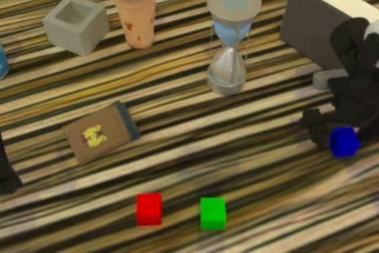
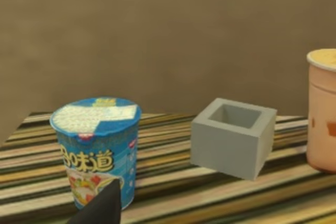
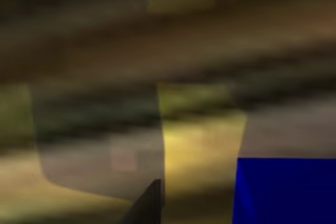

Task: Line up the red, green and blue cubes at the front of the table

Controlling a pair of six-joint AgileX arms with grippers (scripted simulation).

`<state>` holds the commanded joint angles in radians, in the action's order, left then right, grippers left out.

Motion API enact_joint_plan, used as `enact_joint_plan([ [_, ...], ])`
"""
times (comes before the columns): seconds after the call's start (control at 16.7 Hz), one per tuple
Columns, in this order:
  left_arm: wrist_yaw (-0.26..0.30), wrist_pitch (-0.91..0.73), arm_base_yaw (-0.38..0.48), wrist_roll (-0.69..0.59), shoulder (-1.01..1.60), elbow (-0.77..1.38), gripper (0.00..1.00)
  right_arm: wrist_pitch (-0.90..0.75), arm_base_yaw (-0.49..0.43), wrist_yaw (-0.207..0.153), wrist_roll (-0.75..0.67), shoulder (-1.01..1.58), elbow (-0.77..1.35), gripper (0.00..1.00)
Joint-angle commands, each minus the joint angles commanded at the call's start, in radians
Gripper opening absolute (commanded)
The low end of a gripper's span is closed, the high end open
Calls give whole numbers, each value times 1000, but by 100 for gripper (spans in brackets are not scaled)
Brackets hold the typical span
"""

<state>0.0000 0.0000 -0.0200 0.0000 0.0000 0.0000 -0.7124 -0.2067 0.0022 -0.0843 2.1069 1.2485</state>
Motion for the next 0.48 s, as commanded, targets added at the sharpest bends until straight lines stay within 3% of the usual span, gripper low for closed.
enact_joint_plan([
  [0.18, 0, 0, 0, 0, 0, 0, 100, 0, 0, 0, 0, 0, 0, 2],
  [0.48, 0, 0, 0, 0, 0, 0, 100, 0, 0, 0, 0, 0, 0, 0],
])
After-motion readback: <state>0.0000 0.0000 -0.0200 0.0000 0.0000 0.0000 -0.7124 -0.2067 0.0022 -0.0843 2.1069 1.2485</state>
